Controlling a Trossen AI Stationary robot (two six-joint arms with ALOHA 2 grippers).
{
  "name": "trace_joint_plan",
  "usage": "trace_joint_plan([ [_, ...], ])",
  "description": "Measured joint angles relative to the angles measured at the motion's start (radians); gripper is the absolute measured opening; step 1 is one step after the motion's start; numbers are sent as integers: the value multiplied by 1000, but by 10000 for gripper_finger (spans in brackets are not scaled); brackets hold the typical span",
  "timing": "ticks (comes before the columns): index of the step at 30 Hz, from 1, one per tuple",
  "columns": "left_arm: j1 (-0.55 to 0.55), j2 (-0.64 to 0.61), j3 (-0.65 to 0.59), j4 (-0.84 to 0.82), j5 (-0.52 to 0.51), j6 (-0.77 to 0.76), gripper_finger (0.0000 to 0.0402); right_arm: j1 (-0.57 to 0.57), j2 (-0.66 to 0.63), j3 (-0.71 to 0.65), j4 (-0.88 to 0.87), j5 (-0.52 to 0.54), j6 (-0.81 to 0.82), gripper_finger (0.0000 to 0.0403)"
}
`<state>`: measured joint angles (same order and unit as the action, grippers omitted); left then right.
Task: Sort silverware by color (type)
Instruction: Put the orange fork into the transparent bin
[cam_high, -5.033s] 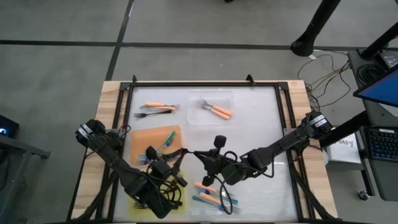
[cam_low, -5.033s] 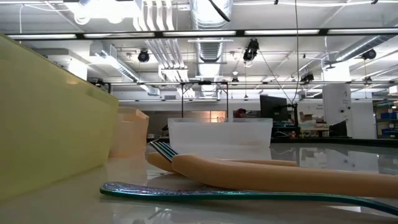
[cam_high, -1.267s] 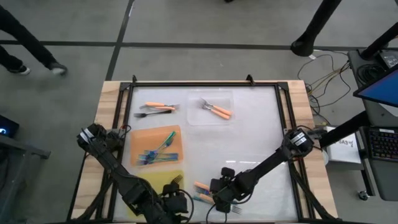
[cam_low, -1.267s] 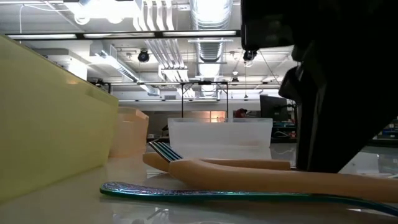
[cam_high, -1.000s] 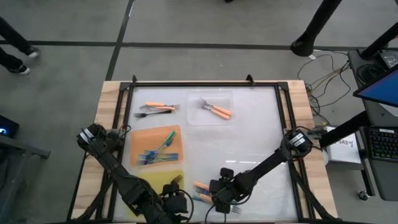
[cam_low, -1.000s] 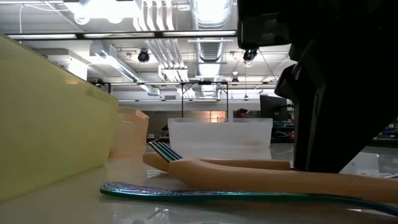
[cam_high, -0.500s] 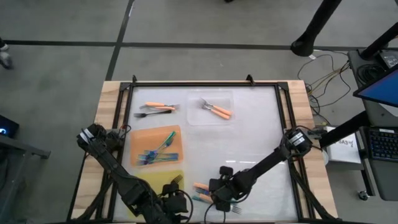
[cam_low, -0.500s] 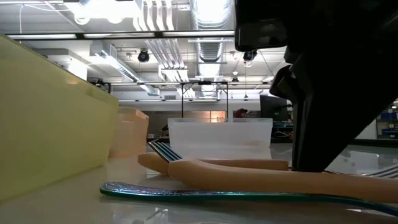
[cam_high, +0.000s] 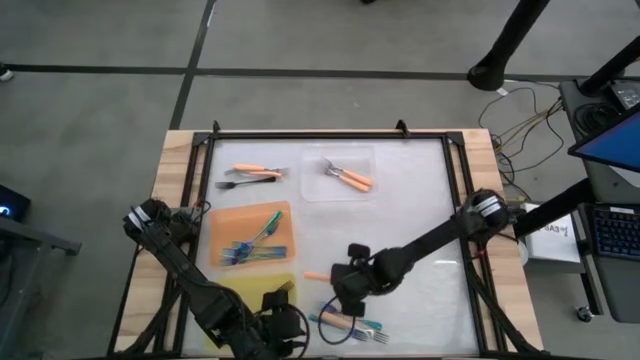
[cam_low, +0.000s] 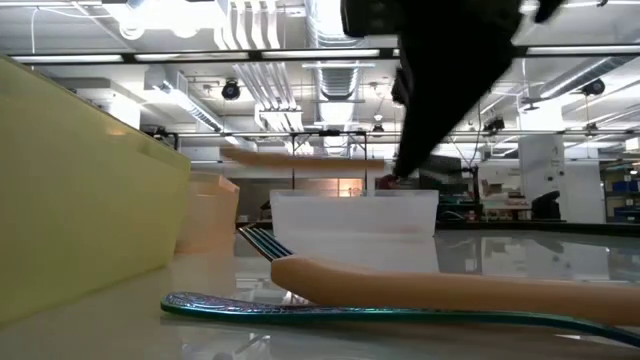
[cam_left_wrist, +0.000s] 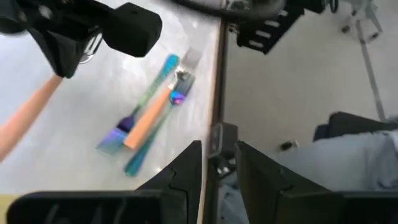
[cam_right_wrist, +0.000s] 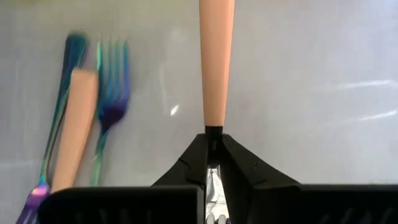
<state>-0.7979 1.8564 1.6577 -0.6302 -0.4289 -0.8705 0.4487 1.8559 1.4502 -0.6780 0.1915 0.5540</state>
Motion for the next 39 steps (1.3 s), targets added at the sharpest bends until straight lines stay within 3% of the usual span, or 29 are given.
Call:
trace_joint_plan([
  [7, -1, -20, 0, -68, -119, 8, 77, -38, -130, 2, -83, 161, -85, 14],
  [12, 1, -58, 0, -147, -212, 49, 77, -131, -226, 2, -167, 228, -145, 13],
  [19, 15, -104, 0, -194, -297, 129, 77, -374, -264, 2, -199, 227, -299, 13],
  [28, 35, -137, 0, -257, -336, 156, 77, -684, -155, 1, -171, 142, -446, 13],
  [34, 37, -151, 0, -292, -368, 155, 77, -732, -78, 0, -166, 137, -477, 16],
  [39, 35, -151, 0, -297, -368, 151, 77, -708, -65, 0, -144, 93, -477, 56],
])
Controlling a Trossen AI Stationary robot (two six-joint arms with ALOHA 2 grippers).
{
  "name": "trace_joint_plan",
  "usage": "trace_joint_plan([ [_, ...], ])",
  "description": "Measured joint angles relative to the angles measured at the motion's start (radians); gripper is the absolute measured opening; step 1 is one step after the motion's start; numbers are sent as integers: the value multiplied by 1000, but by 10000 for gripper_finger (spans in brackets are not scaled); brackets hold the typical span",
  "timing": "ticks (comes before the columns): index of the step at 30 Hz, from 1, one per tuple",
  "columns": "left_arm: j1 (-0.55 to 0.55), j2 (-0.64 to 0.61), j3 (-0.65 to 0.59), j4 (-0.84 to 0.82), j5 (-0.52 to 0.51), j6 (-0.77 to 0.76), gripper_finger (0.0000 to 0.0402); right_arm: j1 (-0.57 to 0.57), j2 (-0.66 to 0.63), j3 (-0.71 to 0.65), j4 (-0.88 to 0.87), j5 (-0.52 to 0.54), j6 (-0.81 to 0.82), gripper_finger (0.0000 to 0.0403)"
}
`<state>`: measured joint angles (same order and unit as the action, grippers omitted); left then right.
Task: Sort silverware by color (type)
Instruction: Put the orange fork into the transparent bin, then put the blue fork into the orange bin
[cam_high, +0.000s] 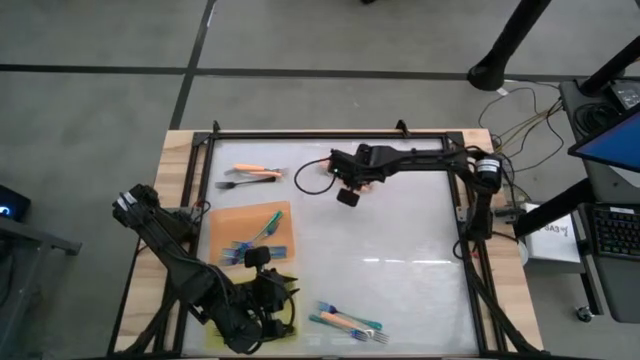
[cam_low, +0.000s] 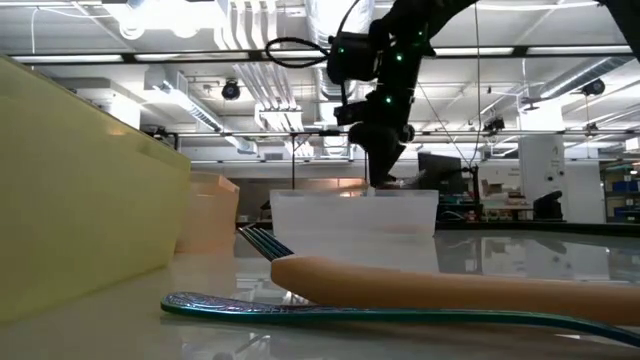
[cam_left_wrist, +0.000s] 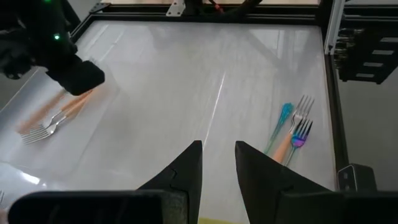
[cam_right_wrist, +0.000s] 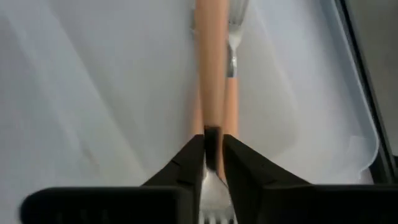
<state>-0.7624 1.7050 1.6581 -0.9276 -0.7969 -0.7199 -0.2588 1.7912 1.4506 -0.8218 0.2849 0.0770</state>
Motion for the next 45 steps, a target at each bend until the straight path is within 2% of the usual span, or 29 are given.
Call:
trace_joint_plan([
  [6, -7, 6, 0, 3, 1, -50, 78, 45, -46, 0, -18, -13, 45, 95],
  [12, -36, 29, 0, 34, 1, -102, 78, 170, -120, 0, -58, -210, 173, 98],
  [20, -72, 74, 0, 130, -5, -105, 78, 520, -104, -1, -10, -195, 347, 100],
  [27, -92, 87, 0, 200, -6, -110, 78, 742, -55, -1, 96, -49, 528, 100],
  [35, -108, 87, 0, 284, -7, -112, 78, 860, 37, -1, 183, -22, 581, 100],
  [45, -115, 87, 0, 328, -8, -112, 78, 899, 132, -2, 327, -21, 581, 100],
])
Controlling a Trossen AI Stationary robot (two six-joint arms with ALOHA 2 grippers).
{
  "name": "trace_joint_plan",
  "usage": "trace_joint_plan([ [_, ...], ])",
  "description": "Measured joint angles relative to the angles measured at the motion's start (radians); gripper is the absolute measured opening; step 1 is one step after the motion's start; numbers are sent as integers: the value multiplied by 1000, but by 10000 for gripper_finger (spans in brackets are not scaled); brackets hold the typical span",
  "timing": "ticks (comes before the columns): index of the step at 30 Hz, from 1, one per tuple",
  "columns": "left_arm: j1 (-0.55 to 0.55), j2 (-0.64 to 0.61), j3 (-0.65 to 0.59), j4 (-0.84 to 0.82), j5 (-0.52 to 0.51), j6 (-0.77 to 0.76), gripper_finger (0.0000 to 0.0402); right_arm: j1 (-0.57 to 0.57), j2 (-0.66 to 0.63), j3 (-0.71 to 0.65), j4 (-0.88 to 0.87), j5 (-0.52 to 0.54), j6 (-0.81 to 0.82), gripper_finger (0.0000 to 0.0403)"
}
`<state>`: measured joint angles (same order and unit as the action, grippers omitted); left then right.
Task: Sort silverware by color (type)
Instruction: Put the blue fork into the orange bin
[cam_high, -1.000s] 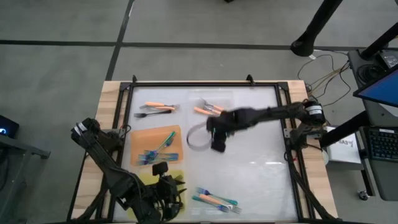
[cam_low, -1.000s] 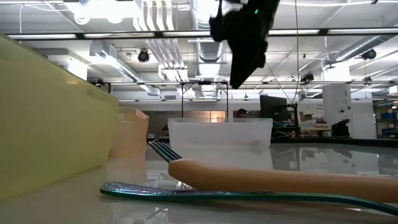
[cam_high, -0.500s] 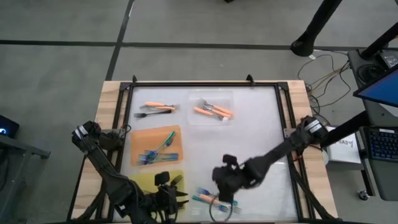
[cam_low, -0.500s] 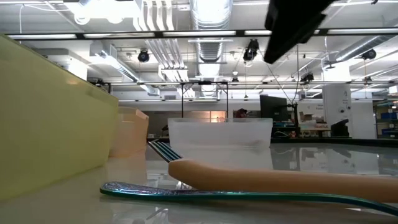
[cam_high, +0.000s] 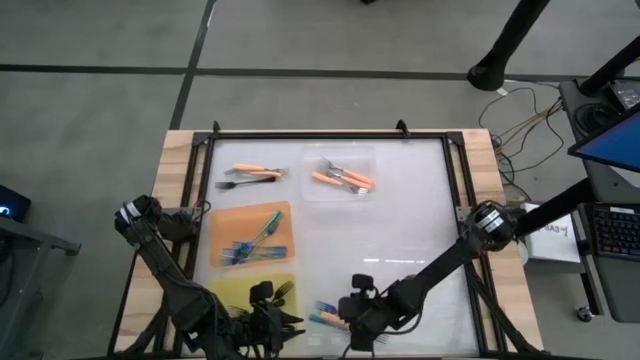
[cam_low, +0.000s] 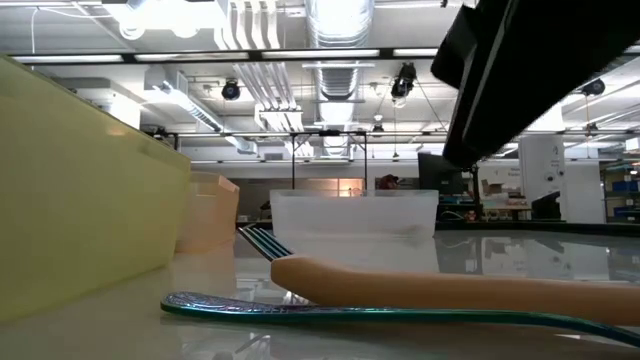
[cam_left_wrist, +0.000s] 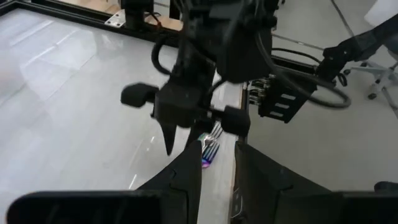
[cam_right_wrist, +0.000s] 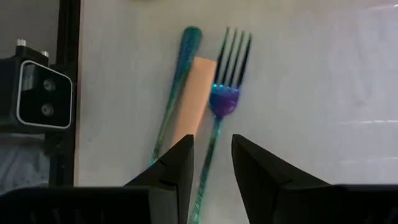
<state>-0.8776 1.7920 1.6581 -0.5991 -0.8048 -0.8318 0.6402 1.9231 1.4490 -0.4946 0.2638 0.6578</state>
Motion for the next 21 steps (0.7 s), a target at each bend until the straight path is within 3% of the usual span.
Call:
trace_joint_plan([
  [12, -19, 0, 0, 8, 0, 12, 78, 6, 90, 0, 8, 1, 52, 100],
  [21, -19, 0, 0, 8, 0, 46, 78, 5, 91, 0, -19, 74, 60, 99],
])
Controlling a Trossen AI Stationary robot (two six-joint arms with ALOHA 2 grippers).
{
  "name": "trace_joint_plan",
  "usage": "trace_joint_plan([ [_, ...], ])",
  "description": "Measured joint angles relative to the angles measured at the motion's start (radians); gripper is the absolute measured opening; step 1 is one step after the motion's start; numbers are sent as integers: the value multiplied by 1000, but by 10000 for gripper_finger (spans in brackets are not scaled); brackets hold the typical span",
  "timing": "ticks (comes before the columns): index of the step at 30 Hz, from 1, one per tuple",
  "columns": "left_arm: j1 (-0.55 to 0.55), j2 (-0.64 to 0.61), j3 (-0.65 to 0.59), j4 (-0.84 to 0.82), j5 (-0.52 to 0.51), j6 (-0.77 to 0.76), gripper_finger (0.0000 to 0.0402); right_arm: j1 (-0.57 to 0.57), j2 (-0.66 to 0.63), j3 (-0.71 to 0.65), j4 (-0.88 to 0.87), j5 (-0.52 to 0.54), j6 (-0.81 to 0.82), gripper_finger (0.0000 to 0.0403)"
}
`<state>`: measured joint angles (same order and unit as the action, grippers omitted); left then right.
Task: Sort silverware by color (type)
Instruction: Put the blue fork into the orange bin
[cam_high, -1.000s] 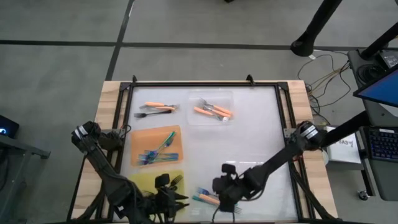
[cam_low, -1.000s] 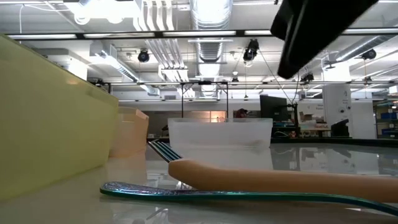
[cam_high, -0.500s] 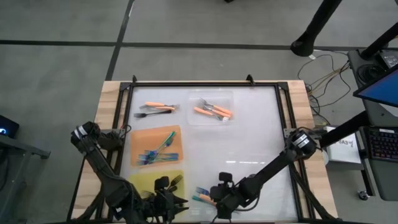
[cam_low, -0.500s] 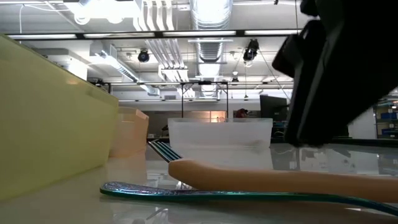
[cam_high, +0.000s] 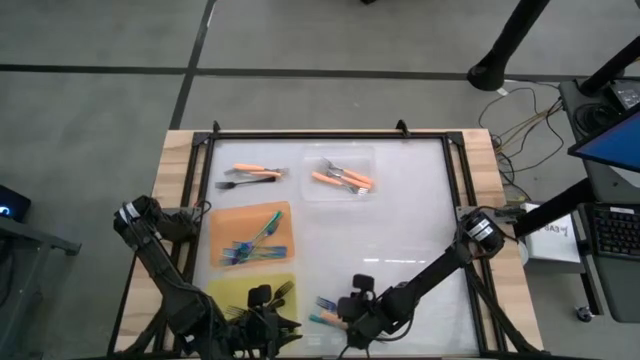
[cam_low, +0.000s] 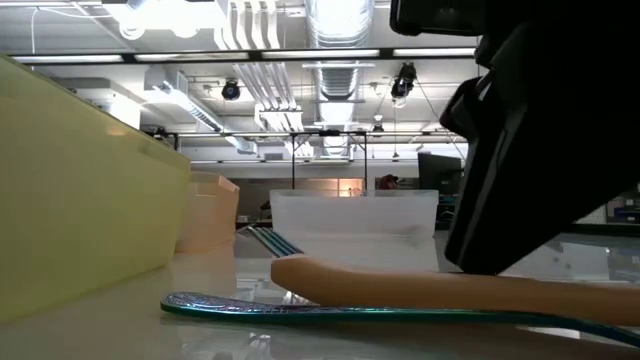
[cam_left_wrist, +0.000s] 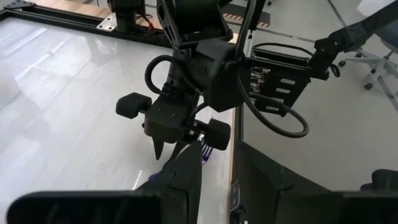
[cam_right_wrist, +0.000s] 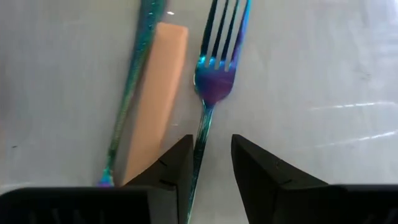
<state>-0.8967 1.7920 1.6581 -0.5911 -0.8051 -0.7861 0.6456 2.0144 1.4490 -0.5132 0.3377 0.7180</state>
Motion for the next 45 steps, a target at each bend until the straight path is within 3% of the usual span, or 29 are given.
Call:
trace_joint_plan([
  [24, -1, 0, 0, 0, 0, 27, 78, -2, -3, -47, -20, 4, 34, 69],
  [31, -1, 0, 0, 0, 0, 27, 78, -4, -4, -49, -26, -8, 40, 19],
  [35, 0, 0, 0, 0, 0, 27, 78, -12, -6, -49, -28, -37, 41, 13],
  [41, -1, 0, 0, 0, 0, 26, 78, -26, -50, -56, -60, -67, -3, 11],
  [45, -1, 5, 0, -2, -7, 26, 78, -38, -127, -53, -61, -20, -44, 10],
])
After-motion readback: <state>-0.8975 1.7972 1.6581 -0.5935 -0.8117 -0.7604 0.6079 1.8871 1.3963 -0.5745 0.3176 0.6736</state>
